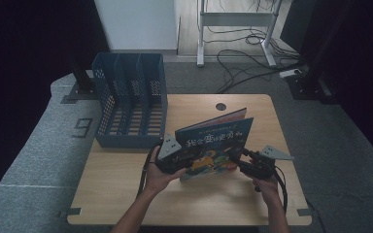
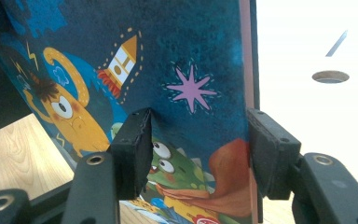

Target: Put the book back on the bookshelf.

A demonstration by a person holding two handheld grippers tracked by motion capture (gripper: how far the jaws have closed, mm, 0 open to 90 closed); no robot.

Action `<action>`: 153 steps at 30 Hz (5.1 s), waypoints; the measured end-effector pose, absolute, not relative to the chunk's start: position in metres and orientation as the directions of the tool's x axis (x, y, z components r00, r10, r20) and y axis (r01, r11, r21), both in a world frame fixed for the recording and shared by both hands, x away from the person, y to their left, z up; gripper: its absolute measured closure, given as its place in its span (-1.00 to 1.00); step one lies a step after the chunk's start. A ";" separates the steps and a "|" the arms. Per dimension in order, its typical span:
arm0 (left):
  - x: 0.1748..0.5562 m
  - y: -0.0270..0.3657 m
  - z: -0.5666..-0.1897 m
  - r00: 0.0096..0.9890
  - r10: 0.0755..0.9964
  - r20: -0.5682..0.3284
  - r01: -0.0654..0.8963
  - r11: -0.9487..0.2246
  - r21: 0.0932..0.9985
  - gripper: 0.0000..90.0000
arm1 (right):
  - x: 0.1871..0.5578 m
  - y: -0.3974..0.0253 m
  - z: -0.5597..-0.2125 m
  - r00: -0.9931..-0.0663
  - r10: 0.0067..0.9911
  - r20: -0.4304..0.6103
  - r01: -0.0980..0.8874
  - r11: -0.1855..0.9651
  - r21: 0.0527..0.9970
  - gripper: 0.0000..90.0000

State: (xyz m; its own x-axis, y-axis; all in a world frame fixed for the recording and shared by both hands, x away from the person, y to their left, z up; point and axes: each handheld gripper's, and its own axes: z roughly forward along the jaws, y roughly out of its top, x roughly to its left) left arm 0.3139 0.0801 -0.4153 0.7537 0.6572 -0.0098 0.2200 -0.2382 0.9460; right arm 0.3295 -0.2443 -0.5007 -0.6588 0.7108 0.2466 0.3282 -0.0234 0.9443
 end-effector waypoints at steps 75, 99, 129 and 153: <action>0.294 0.059 -0.414 0.814 0.580 -0.024 0.142 -0.159 0.977 0.53 | 0.342 -0.217 -0.526 -0.581 0.775 0.246 0.457 0.060 0.888 -0.05; 0.289 0.061 -0.414 0.770 0.635 -0.059 0.104 -0.034 0.994 0.78 | 0.342 -0.213 -0.529 -0.597 0.760 0.257 0.468 0.070 0.881 -0.05; 0.284 0.079 -0.404 0.690 0.724 -0.011 0.042 -0.025 0.999 0.81 | 0.342 -0.224 -0.526 -0.554 0.785 0.278 0.475 0.024 0.880 -0.04; 0.282 0.107 -0.385 0.671 0.741 -0.019 0.034 -0.005 0.999 0.82 | 0.346 -0.229 -0.535 -0.521 0.806 0.281 0.503 0.023 0.864 -0.03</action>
State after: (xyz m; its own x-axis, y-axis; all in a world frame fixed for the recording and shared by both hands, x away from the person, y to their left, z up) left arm 0.2818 0.1070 -0.3852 0.6709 0.7413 -0.0192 0.0340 -0.0049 0.9994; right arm 0.3456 -0.2292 -0.5348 -0.5207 0.8061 0.2813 0.5027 0.0232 0.8642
